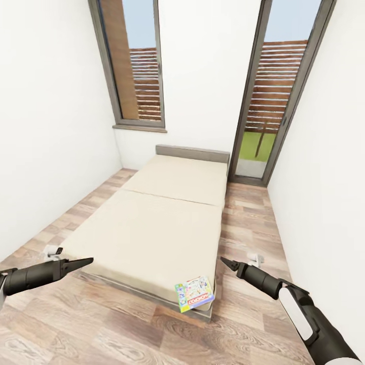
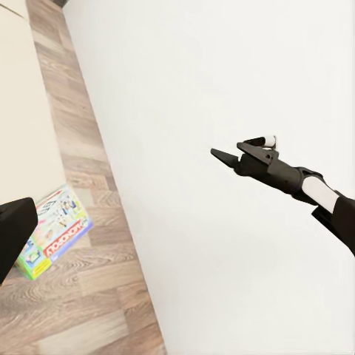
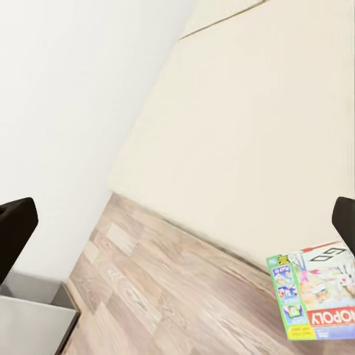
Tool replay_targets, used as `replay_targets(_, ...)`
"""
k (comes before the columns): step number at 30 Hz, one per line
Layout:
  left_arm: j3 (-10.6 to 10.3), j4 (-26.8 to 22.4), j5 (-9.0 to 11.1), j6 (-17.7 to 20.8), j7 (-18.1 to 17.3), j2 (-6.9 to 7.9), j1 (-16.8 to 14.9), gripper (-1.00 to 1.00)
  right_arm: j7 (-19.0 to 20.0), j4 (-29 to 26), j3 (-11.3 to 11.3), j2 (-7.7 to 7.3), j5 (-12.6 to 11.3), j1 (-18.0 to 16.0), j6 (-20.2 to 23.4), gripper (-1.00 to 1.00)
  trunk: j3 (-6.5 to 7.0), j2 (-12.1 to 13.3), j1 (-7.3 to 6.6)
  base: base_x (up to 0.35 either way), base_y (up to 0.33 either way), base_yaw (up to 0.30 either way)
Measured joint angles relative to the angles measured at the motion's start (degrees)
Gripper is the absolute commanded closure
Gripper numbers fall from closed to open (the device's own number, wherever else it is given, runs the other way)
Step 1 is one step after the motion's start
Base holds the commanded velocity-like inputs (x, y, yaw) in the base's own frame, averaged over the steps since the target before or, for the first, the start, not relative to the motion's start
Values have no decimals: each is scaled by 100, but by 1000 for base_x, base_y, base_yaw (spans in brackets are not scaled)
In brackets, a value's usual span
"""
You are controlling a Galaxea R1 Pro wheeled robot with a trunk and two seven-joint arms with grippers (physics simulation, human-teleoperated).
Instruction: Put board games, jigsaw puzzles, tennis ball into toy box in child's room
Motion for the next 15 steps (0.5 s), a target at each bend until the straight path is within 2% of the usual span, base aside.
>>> replay_targets(15, -1, 1, 2, 0, 0, 0, 0, -100, 0, 125, -14, 0, -7, 0, -6, -100, 34, 0, 0, 0, 22, -278)
